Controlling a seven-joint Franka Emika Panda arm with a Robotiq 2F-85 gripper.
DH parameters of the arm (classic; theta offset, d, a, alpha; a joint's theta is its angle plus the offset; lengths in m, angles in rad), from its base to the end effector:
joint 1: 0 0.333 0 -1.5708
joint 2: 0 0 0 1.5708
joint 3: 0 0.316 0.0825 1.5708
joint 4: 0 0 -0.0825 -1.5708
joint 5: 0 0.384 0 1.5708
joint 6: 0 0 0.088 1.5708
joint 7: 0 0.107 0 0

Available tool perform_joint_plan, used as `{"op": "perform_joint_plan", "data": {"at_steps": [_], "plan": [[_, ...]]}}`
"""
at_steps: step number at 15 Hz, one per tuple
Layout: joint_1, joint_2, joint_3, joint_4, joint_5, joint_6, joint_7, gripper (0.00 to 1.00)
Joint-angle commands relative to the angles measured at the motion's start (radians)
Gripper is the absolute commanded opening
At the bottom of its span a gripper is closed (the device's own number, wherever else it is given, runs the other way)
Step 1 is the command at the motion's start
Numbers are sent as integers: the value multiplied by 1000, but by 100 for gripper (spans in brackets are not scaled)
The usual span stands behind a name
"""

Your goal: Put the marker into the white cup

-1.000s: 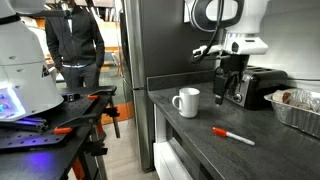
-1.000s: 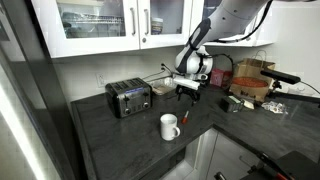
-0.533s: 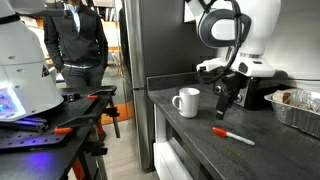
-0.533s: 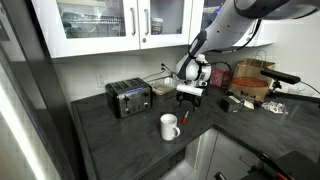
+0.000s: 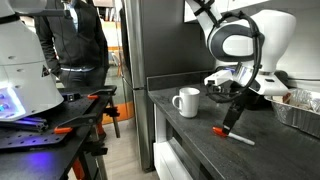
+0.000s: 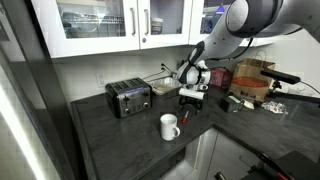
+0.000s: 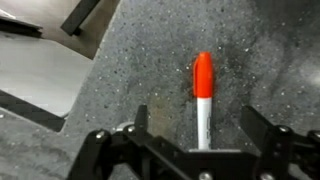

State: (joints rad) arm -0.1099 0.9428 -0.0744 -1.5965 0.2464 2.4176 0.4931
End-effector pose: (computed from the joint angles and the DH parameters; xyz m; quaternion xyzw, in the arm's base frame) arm 0.6544 -0.1164 0.0667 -0.9097 0.4088 0.0637 0.0356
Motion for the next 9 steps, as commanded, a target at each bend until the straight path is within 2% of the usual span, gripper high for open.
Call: {"op": "perform_joint_plan", "data": {"at_steps": [1,5,6,9], "plan": [[-1,50,-4,101,16,-69,-29,100],[8,100,-19,185,2,-129,-8,100],[12,74,-16,130,16,-68,-9,100],[11,84,-16,139,15,-71,-9,100]]}}
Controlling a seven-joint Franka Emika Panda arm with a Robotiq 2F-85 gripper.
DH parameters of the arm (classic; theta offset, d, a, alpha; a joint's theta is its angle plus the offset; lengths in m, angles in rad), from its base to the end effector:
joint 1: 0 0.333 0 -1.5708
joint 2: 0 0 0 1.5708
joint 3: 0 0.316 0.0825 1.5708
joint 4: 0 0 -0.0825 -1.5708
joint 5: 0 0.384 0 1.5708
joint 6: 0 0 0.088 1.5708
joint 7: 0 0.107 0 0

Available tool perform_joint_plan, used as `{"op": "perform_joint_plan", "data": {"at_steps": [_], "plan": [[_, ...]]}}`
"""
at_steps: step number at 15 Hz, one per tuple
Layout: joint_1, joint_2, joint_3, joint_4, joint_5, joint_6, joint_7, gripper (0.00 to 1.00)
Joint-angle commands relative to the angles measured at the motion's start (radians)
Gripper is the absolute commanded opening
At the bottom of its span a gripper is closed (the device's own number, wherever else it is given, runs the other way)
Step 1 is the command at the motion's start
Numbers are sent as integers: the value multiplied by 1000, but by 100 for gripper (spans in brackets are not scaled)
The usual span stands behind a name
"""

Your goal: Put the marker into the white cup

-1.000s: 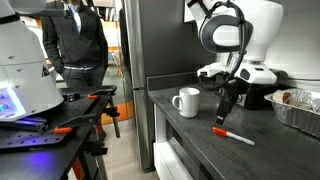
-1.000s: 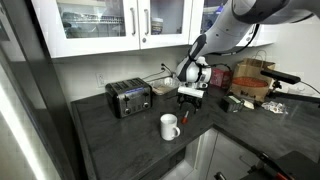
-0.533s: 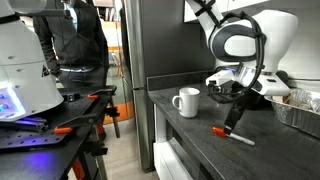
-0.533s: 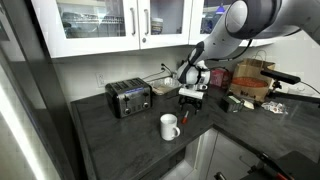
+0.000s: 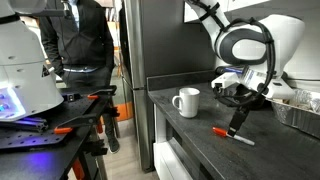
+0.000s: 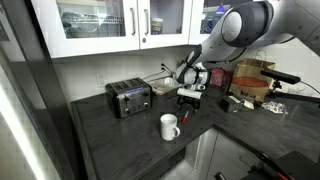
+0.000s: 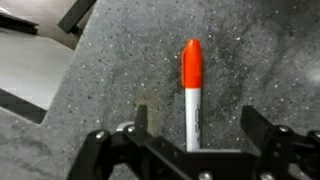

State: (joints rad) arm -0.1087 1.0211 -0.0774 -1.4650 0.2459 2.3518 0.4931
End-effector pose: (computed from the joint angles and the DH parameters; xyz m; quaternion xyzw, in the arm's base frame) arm 0.6758 -0.1165 0.0573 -0.9120 0.4025 0.0702 0.0370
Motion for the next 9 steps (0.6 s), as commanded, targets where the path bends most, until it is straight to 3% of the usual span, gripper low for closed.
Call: {"op": "perform_joint_plan", "data": {"at_steps": [1,9], "plan": [[10,5,-13,8,16,-6,-9,100],[22,33,-20,31,2,23,-12,100]]}}
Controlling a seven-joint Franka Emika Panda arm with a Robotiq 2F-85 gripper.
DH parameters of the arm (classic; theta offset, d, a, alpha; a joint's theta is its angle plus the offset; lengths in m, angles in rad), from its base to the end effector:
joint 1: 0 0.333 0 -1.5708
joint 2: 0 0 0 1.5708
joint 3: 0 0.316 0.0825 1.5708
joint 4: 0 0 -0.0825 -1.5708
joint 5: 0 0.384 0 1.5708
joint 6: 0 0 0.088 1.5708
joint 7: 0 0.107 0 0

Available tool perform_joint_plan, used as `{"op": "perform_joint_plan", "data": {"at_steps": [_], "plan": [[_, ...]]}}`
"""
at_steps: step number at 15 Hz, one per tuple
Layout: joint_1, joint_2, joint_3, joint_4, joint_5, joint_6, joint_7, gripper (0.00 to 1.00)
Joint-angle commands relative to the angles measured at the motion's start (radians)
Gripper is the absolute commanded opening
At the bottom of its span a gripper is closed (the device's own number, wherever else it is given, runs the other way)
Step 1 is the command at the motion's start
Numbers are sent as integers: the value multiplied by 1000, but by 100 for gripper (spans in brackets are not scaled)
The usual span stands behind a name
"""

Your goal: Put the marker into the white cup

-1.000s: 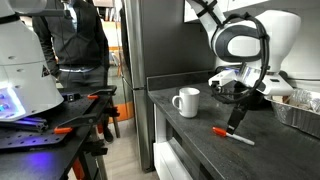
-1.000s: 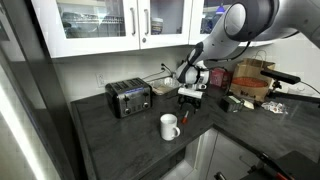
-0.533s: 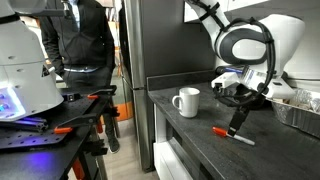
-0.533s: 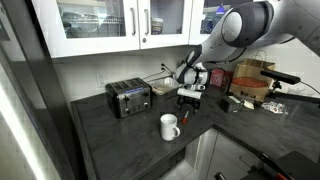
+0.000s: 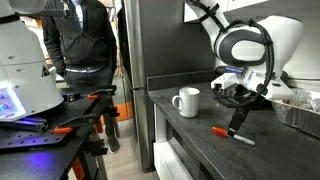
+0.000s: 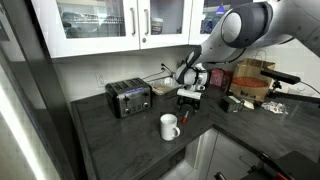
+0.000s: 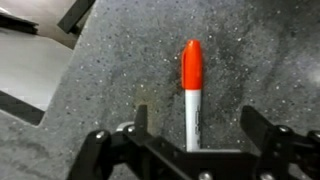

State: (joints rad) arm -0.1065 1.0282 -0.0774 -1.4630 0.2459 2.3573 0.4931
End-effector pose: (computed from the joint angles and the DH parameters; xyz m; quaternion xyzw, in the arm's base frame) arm 0.6754 -0.1151 0.0536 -0.9124 0.4017 0.0700 0.0363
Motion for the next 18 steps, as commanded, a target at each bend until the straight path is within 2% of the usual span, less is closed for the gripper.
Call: {"op": "perform_joint_plan", "data": {"at_steps": [1,7,12,14,18], "plan": [[26,35,-25,38,-5,18,-10,100],[38,83,-47,103,-12,41,6,100],[10,122,-52,161,-1,23,-3,98],[6,137,-51,183,-2,17,-2,73],[10,157,-50,214,-8,14,-7,44]]}}
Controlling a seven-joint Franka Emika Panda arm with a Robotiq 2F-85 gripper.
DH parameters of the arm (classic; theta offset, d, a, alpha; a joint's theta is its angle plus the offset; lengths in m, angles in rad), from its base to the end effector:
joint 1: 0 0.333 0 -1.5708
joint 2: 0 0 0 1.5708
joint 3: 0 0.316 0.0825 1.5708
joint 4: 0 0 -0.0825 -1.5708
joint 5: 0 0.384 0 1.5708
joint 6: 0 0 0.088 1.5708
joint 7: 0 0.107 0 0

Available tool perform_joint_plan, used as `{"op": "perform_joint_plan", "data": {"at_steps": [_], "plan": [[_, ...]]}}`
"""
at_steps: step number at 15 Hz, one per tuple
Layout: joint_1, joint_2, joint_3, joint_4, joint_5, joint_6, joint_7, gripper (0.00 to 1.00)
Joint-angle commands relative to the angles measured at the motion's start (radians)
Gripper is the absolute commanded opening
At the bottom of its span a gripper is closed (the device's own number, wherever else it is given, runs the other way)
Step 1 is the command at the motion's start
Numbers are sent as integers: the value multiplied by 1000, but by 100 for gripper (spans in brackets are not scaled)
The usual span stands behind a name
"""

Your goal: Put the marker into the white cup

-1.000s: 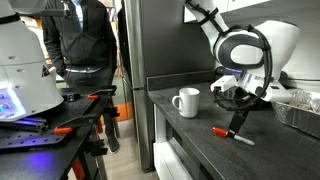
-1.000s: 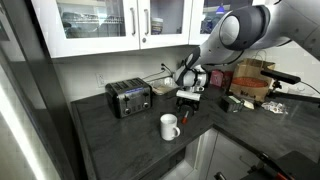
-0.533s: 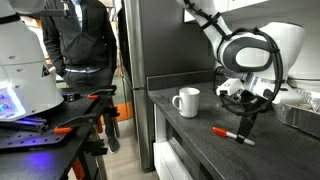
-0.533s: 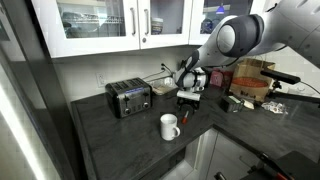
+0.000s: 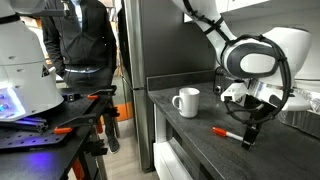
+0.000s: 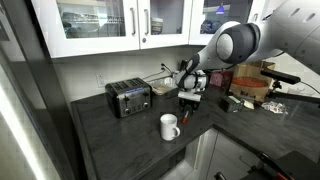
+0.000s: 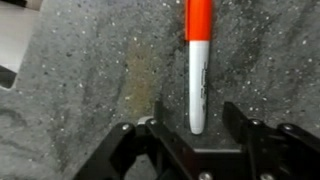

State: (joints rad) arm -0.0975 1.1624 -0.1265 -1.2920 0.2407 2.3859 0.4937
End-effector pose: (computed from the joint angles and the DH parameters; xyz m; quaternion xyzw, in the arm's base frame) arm 0.6991 -0.1377 0.0296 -0.9154 0.4009 0.0306 0.0167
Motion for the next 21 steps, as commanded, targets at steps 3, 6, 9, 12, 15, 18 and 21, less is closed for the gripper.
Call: {"op": "perform_joint_plan", "data": {"at_steps": [3,6,9,12,15,18,21], "plan": [[1,37,3,62,-2,-22,-7,22],[6,30,-1,57,-2,-17,2,1],[21,-1,-14,18,-3,32,21,5],[58,-46,-47,-37,-17,108,50,5],[117,-98,-99,-105,-33,182,99,5],[174,-149,-154,-179,-55,228,151,5],[222,-214,-184,-274,-72,265,166,5]]}}
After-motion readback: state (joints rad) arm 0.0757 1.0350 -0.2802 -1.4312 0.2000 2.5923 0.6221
